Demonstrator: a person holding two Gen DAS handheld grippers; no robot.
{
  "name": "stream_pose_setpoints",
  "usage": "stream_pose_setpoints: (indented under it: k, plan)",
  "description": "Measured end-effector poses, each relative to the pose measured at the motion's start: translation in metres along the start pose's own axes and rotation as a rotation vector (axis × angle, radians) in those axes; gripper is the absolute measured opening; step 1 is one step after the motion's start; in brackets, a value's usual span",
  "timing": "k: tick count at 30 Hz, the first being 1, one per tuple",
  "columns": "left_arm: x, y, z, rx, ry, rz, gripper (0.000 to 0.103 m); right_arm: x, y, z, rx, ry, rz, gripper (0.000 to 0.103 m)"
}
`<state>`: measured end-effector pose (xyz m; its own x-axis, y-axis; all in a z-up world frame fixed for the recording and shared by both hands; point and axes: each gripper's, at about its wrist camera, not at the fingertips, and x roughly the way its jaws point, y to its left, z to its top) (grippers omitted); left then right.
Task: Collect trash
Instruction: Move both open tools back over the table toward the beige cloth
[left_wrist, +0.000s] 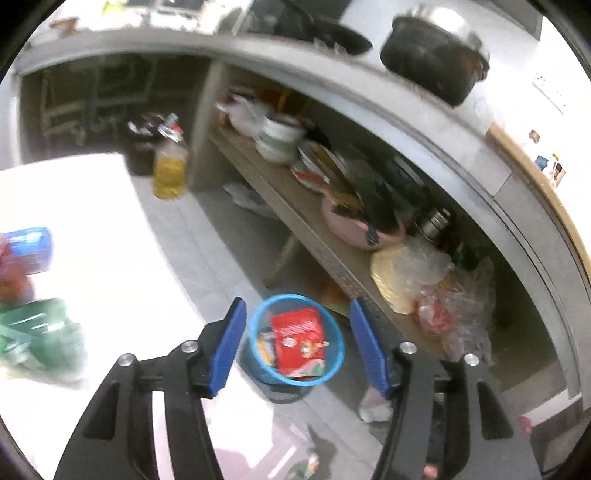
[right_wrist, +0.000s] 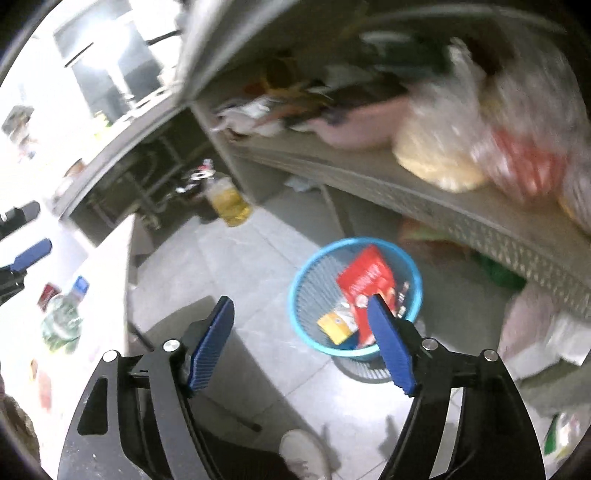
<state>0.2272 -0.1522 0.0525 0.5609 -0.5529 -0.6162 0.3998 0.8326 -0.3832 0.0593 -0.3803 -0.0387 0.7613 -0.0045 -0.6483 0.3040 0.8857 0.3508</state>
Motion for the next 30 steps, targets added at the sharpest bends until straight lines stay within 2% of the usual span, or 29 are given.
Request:
stream_pose_setpoints:
  k: [7,11,19,30]
  plan:
    - [-0.08,0.041,-0.031,-0.015,-0.11,0.126,0.066,-0.029,0.051,0.004,-0.118,-0.019,0.083,0.074]
    - [-0.118,0.068,-0.051,-0.049,-0.143,0.182,0.069,-0.037,0.077,0.003,-0.158,-0.016,0.143,0.074]
    - [-0.169,0.104,-0.079,-0.08,-0.196,0.274,0.072,-0.044,0.145,-0.007,-0.281,0.008,0.282,0.074]
    - [-0.222,0.155,-0.114,-0.145,-0.254,0.368,0.073,-0.052,0.217,-0.034,-0.428,0.062,0.399,0.074]
